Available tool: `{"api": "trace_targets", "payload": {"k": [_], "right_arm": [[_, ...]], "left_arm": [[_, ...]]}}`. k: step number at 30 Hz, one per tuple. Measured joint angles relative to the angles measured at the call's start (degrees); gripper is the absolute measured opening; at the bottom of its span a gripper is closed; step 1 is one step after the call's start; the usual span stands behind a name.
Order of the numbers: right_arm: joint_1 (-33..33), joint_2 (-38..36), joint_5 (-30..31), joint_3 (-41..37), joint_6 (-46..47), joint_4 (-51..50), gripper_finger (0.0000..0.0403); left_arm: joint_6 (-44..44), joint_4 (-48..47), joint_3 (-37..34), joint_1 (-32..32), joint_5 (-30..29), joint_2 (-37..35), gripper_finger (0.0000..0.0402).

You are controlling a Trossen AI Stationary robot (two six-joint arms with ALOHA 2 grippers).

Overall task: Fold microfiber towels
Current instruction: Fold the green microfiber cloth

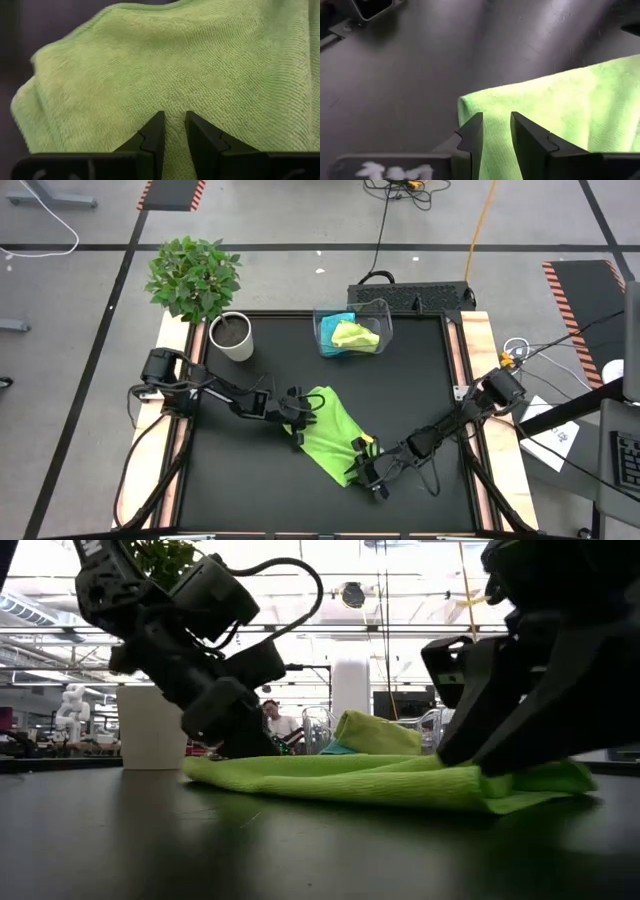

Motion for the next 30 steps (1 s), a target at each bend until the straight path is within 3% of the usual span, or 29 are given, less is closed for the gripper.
{"api": "trace_targets", "payload": {"k": [16, 22, 30], "right_arm": [[3.57, 2.15, 0.46, 3.11, 1.46, -1.11, 0.0089], [3.85, 2.17, 7.51, 4.11, 2.11, -5.7, 0.0089], [2.91, 2.17, 8.1, 4.11, 1.57, -6.57, 0.0089]], "left_arm": [[-2.94, 1.48, -0.08, 2.46, 1.3, 0.77, 0.0081], [-3.0, 2.37, -0.17, 2.82, 2.29, 0.86, 0.0081], [-3.2, 2.5, -0.19, 2.74, 2.45, 0.86, 0.0081]]}}
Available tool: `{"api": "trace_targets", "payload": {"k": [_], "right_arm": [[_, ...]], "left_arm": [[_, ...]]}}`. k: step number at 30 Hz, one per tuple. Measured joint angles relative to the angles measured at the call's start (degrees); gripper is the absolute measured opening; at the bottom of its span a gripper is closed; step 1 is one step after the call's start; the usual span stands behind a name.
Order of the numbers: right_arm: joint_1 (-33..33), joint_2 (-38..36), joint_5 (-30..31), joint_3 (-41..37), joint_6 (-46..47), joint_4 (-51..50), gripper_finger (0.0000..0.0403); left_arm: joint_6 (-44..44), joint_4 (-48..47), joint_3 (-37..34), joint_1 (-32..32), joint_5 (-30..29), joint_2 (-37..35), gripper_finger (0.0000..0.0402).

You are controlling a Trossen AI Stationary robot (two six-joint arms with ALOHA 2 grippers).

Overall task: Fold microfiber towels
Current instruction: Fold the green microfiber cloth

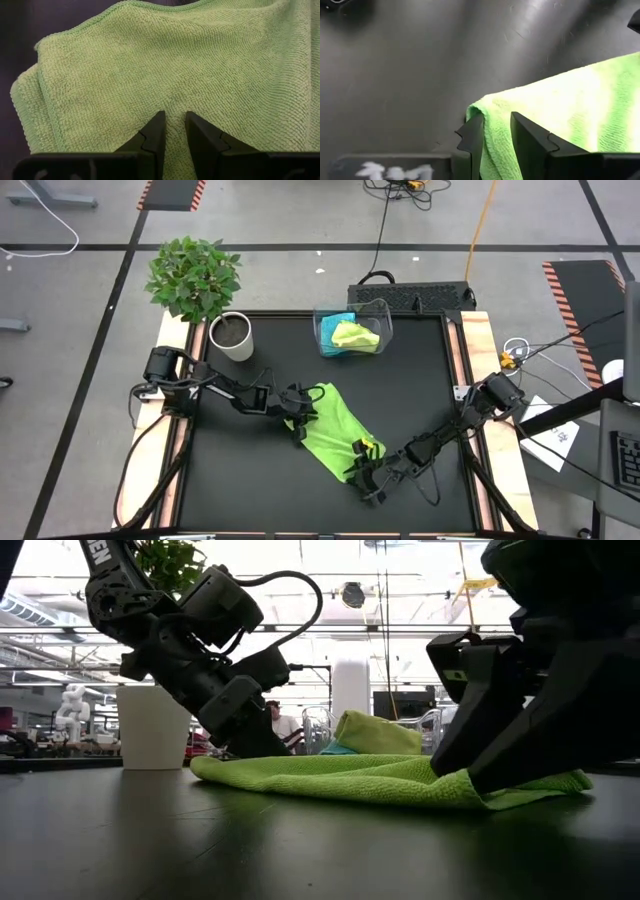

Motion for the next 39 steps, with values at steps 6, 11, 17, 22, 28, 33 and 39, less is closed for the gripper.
{"api": "trace_targets", "payload": {"k": [6, 11, 17, 22, 28, 33, 39], "right_arm": [[-0.04, 0.26, -0.2, 0.0, -0.31, -0.31, 0.0089], [-0.08, 1.21, -0.2, 0.0, -0.39, -0.49, 0.0088], [-0.4, 2.96, -0.15, 0.04, -1.53, 3.81, 0.003], [1.88, 2.95, -0.66, 2.71, -2.26, 3.01, 0.0004], [4.07, 2.98, -0.42, 6.75, 0.53, -5.44, 0.0001], [4.22, 2.93, -0.5, 6.97, 1.62, -6.04, 0.0001], [4.2, 2.93, -1.56, 6.97, -0.31, -4.16, 0.001]], "left_arm": [[0.04, 0.59, -0.02, 0.0, 0.12, 0.04, 0.0081], [-0.01, 0.63, -0.02, 0.0, 0.17, 0.04, 0.0081], [-0.87, 0.27, -0.01, 0.2, 0.2, 0.04, 0.0081], [-1.44, -0.9, 0.09, 0.9, 0.77, 0.02, 0.0081], [-1.22, -1.21, 0.07, 1.63, 0.83, 0.0, 0.0081], [-1.22, -1.22, 0.07, 1.84, 1.07, 0.0, 0.0081], [-0.42, -1.16, 0.02, 1.84, 1.07, 0.0, 0.0081]]}}
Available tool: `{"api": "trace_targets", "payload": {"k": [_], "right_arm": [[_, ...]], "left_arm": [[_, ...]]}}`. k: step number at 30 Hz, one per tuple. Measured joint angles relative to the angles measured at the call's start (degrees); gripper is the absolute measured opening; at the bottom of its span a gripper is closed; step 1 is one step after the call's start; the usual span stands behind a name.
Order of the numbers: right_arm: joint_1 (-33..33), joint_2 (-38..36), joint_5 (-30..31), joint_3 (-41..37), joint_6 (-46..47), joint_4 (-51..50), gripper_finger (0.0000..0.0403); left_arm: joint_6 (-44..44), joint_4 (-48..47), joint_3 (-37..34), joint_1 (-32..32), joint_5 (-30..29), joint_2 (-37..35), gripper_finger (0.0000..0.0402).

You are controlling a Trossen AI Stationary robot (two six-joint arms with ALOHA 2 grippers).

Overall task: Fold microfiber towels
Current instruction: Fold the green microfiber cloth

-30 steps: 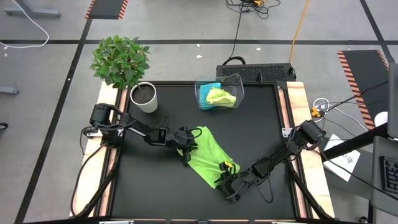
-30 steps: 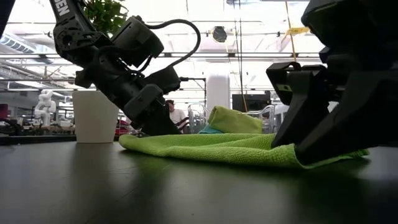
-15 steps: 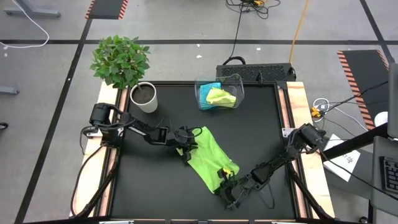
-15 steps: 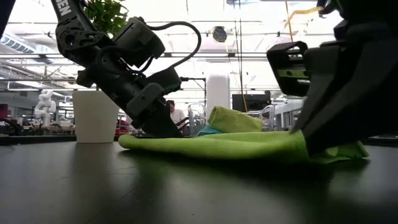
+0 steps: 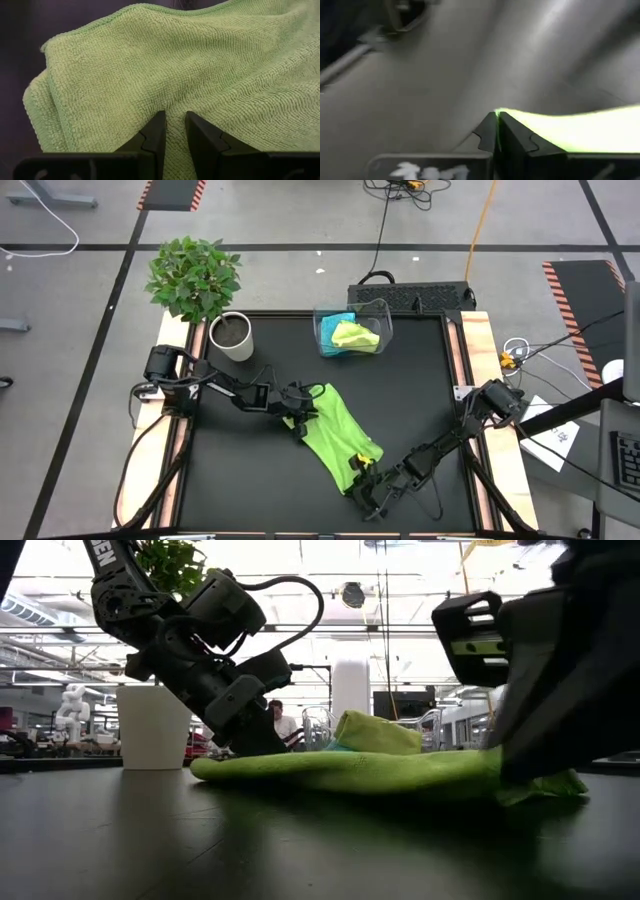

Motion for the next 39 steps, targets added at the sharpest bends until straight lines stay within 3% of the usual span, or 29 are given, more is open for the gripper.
{"api": "trace_targets", "payload": {"k": [5, 10, 13, 18, 21, 29, 39], "right_arm": [[0.15, -0.02, -5.47, -0.02, -2.85, 1.93, 0.0052], [-0.62, -0.38, -4.43, -0.02, -3.1, 2.0, 0.0101], [-0.78, -2.04, 0.17, -0.02, -3.68, 1.0, 0.0113], [-0.79, -6.83, 10.22, -0.02, -7.58, -8.26, 0.0107], [-2.15, -9.22, 12.6, -0.02, -6.1, -13.26, 0.0098], [-8.5, -10.27, 12.89, -1.18, 2.28, -28.57, 0.0081], [-13.42, -10.67, 10.24, -6.6, 4.51, -27.07, 0.0077]], "left_arm": [[0.85, -0.01, -0.02, 0.07, -0.02, 0.0, 0.0081], [2.21, 0.05, -0.03, 0.07, -0.02, -0.01, 0.0081], [6.54, 0.94, -0.17, -0.63, -0.27, -0.89, 0.0081], [11.81, 2.11, -0.41, -2.81, -0.07, -5.71, 0.0081], [11.38, 1.98, -0.13, -3.21, -0.04, -9.1, 0.0081], [4.52, -0.36, -0.2, -7.32, 4.44, -12.72, 0.0081], [1.01, 9.05, -0.11, -17.85, -1.38, -9.24, 0.0081]]}}
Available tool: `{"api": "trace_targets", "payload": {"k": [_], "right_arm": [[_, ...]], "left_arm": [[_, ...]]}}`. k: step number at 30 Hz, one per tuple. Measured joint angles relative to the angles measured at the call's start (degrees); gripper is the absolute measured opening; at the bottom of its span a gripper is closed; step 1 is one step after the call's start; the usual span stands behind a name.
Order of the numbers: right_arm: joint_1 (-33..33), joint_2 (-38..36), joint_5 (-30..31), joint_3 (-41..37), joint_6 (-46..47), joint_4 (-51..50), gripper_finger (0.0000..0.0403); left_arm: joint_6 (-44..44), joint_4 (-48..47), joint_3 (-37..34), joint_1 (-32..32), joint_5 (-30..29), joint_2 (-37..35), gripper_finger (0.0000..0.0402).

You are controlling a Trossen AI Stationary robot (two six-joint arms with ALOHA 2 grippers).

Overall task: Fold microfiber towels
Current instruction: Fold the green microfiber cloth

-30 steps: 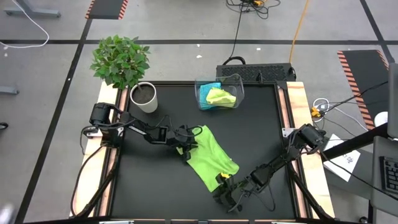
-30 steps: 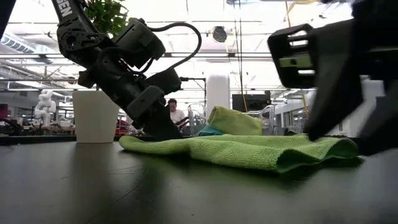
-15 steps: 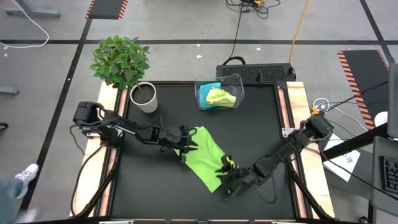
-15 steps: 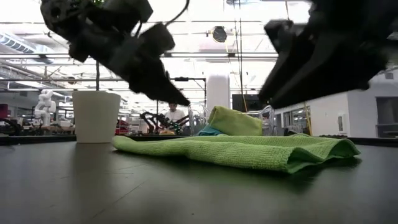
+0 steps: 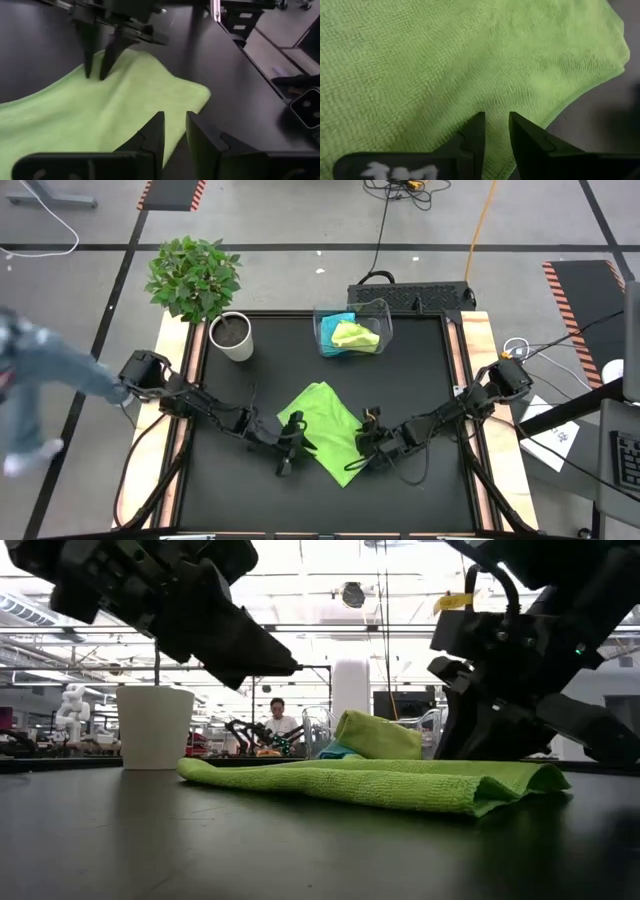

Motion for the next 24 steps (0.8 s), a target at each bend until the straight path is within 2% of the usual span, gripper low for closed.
{"api": "trace_targets", "payload": {"k": [7, 15, 18, 21, 24], "right_arm": [[-0.18, -4.52, -0.33, -1.0, -0.49, -0.3, 0.0077], [-0.47, -11.66, -0.82, -4.75, 1.17, -0.26, 0.0077], [-1.5, -12.2, -4.93, -7.48, 3.13, 2.33, 0.0077], [-2.45, -11.73, -11.25, -10.7, 3.67, 11.53, 0.0077], [-2.56, -11.71, -15.13, -13.91, 4.49, 19.14, 0.0077]], "left_arm": [[-3.0, 4.87, 0.09, -0.8, -4.76, 6.31, 0.0081], [-7.86, 9.51, 0.33, 0.87, -4.86, 13.66, 0.0081], [-8.69, 9.52, 0.53, 1.09, -4.83, 14.32, 0.0081], [-9.0, 9.17, 0.52, 1.13, -4.83, 14.35, 0.0081], [-10.2, 7.42, 0.55, 1.13, -4.81, 14.35, 0.0081]]}}
